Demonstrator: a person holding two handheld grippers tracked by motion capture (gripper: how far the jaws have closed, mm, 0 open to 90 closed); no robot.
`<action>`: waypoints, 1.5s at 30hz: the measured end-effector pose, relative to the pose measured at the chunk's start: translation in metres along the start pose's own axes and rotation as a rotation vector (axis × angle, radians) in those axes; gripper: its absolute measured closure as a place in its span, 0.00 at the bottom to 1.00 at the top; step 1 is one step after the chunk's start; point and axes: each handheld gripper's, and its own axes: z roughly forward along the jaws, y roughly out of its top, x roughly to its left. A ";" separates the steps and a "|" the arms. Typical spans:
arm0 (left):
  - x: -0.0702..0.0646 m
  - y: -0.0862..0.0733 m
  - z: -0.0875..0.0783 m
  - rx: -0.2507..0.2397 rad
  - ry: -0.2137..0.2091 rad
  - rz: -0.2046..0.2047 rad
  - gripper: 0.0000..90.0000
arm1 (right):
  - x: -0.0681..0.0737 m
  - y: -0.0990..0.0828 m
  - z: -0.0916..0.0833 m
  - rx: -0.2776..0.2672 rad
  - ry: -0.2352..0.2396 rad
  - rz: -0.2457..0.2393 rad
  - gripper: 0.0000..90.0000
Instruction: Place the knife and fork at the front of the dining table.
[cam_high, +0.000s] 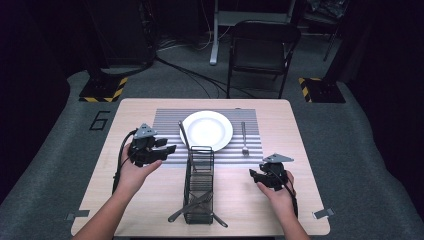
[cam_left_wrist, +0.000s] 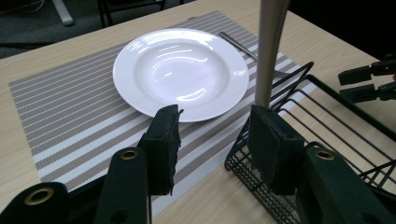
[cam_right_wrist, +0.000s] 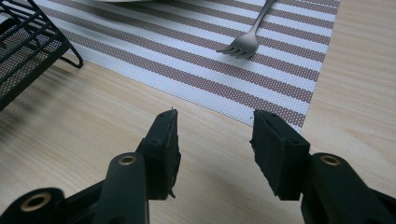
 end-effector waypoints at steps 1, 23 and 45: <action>-0.001 0.001 0.001 -0.004 -0.006 -0.002 0.59 | 0.000 0.000 0.000 -0.001 0.001 0.002 0.56; -0.022 0.008 0.035 0.021 -0.072 0.012 0.63 | -0.003 0.000 -0.001 -0.009 0.008 0.014 0.56; -0.024 0.003 0.048 -0.002 -0.080 0.016 0.76 | -0.005 0.000 0.000 -0.012 0.008 0.023 0.56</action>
